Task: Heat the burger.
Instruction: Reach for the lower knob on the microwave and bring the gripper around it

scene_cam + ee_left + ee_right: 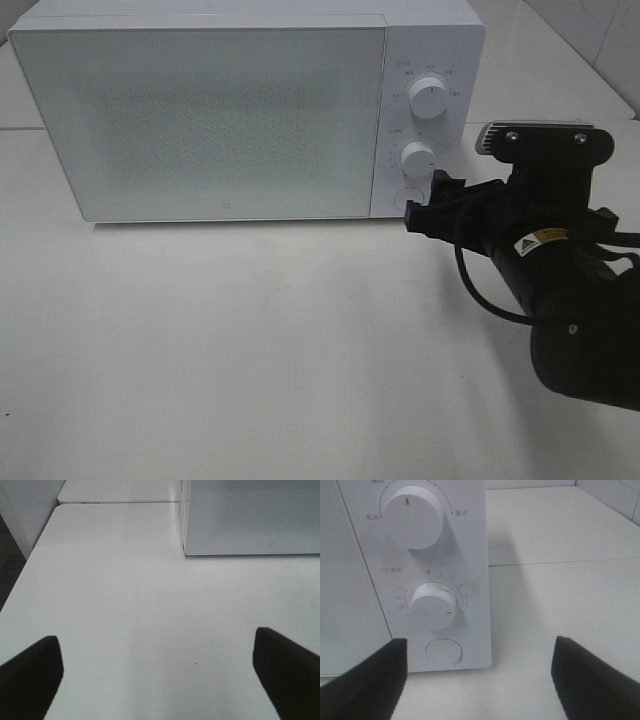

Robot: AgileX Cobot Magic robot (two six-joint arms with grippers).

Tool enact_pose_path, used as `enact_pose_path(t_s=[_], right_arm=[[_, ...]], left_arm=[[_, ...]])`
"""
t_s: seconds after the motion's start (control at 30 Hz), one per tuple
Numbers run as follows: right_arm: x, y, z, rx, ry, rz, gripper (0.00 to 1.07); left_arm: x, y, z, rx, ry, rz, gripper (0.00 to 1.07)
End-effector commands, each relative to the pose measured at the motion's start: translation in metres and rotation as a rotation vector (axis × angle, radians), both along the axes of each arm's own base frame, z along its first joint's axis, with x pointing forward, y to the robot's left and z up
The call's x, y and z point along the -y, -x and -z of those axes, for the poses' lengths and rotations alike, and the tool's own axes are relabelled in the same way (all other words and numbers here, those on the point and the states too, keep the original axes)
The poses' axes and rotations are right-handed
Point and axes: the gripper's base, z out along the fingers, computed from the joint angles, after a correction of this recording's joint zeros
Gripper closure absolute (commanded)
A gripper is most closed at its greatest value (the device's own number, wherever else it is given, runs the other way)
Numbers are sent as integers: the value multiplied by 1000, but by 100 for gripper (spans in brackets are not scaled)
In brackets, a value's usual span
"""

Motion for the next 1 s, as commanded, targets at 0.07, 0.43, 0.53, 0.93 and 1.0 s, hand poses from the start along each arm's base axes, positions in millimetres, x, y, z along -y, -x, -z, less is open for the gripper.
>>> enact_pose_path(t_s=[0.07,0.43,0.53,0.93,1.0], right_arm=[[-10,-10,-13,157,6,42,31],[-25,-26,-5,145,31,32,31],[-30,-32,0,121,47,9,31],[-35,-60,11,110,48,10,31],[-38,-63,13,108,44,10,31]], left_arm=[[0,3,1,28,4,6,9],[0,3,1,28,4,6,9],[0,3,1,28,4,6,9],[0,3,1,27,4,6,8],[0,3,1,27,4,6,8]])
